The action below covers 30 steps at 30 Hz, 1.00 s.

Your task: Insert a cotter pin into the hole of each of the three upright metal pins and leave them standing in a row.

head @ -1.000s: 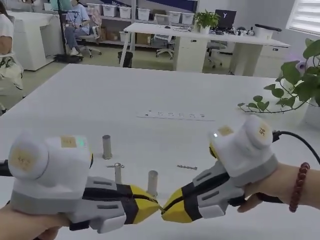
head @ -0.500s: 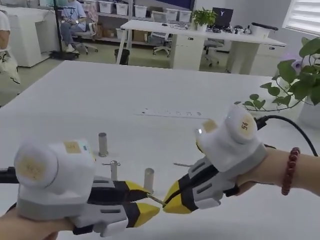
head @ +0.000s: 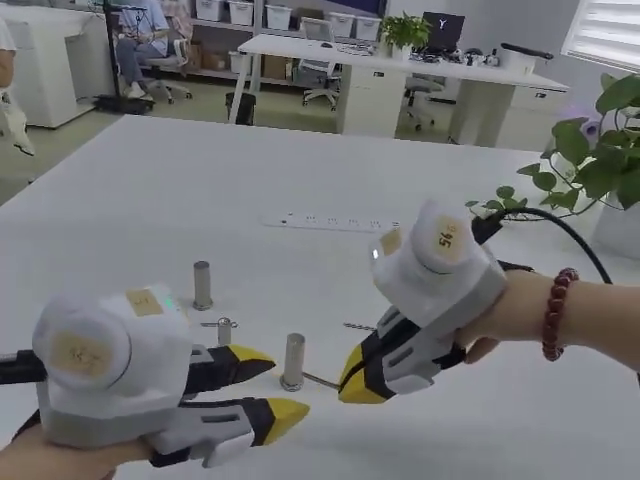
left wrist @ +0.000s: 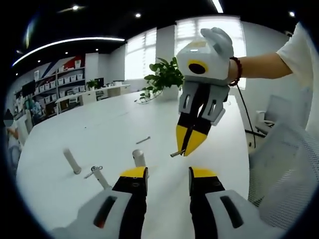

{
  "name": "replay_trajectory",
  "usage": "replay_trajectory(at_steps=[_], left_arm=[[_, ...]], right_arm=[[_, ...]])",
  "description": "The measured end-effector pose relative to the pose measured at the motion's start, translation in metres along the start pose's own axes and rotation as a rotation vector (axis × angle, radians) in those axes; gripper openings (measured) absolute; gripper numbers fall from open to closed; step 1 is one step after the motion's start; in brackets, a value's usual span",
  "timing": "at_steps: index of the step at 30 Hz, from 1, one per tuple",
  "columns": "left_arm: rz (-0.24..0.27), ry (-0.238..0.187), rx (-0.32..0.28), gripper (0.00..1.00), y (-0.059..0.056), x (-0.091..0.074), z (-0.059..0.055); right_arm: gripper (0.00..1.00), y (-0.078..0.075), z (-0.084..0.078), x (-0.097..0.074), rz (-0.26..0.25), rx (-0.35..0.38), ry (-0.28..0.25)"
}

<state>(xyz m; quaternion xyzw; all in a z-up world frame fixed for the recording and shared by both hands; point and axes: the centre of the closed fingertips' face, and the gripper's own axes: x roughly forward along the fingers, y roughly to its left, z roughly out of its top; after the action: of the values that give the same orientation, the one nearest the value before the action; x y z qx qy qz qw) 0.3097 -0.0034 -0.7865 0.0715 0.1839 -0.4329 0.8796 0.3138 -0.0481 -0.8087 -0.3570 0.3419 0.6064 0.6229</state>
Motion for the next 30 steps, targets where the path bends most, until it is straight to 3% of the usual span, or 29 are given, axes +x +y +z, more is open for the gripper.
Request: replay_trajectory(at_steps=[13, 23, 30], left_arm=[[0.136, 0.013, -0.029, 0.3, 0.028, 0.013, -0.006], [0.189, 0.035, -0.055, 0.29, 0.04, 0.028, -0.013], [0.207, 0.047, -0.065, 0.27, 0.044, 0.036, -0.017]], right_arm=[[0.03, -0.028, -0.009, 0.002, -0.074, 0.008, 0.138], [0.03, -0.043, -0.015, 0.003, -0.098, 0.03, 0.202], [0.03, -0.047, -0.021, 0.005, -0.105, 0.0, 0.245]])
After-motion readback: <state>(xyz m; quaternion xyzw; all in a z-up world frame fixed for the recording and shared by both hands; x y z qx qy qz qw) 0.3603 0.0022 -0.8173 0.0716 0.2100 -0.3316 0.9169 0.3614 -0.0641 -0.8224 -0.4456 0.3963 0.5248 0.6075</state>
